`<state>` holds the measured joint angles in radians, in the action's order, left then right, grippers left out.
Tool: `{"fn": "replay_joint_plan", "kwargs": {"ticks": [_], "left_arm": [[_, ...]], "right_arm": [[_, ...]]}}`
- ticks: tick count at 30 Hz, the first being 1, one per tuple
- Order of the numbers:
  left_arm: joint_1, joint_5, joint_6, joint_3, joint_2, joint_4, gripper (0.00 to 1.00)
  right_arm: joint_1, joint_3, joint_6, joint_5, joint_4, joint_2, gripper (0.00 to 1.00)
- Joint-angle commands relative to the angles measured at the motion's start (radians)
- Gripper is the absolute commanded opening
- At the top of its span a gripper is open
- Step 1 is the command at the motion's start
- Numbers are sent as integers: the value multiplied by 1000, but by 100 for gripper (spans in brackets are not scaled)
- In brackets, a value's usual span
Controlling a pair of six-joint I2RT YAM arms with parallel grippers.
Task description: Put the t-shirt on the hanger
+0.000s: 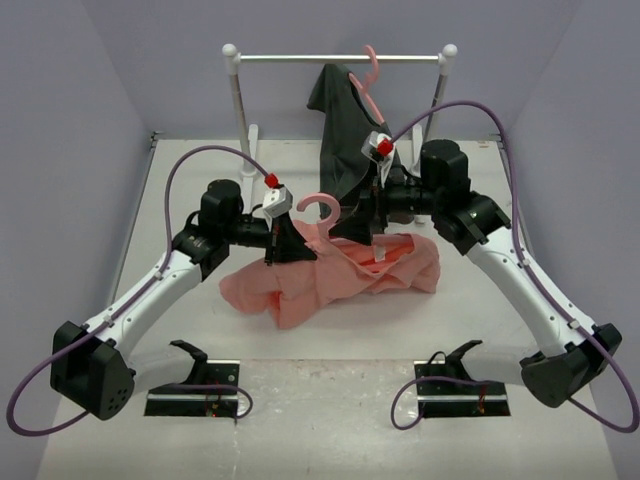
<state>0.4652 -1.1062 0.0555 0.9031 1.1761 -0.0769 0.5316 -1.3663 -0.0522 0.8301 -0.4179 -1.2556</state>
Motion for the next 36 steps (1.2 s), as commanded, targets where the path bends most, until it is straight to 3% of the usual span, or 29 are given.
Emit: {"fn": "replay_joint_plan", "kwargs": {"ticks": [1, 4, 5, 12, 13, 14, 15, 17, 22, 25, 29, 32, 36], "left_arm": [[3, -61, -21, 40, 9, 27, 0], [3, -62, -9, 52, 9, 25, 0], [3, -66, -4, 56, 7, 25, 0], [3, -33, -2, 82, -36, -2, 1], [3, 12, -3, 89, -37, -22, 17], [3, 131, 0, 100, -52, -64, 97], [3, 136, 3, 100, -63, -66, 97], [3, 286, 16, 102, -98, -135, 100], [1, 750, 162, 85, -291, -222, 100], [1, 868, 239, -38, -449, -111, 100], [1, 929, 314, -288, -649, 62, 100], [1, 881, 310, -390, -683, 200, 100], [0, 850, 298, -433, -658, 261, 100]], "right_arm": [[-1, -39, -18, 208, 133, 6, 71], [-1, -54, -32, 261, 134, -31, 23], [-2, -60, -33, 264, 121, -43, 13], [-4, -2, -94, 204, 208, -6, 0], [-5, 1, -99, 180, 211, -4, 0], [-16, 6, -111, 141, 214, 15, 0], [-17, 6, -120, 139, 214, 29, 0], [-31, 21, -135, 74, 229, 70, 0], [-73, 19, -143, -72, 177, 167, 0], [-77, 13, -151, -135, 151, 223, 0], [-79, -30, -131, -192, 92, 280, 0], [-81, -86, -114, -205, 40, 309, 0], [-81, -131, -99, -212, -12, 323, 0]]}}
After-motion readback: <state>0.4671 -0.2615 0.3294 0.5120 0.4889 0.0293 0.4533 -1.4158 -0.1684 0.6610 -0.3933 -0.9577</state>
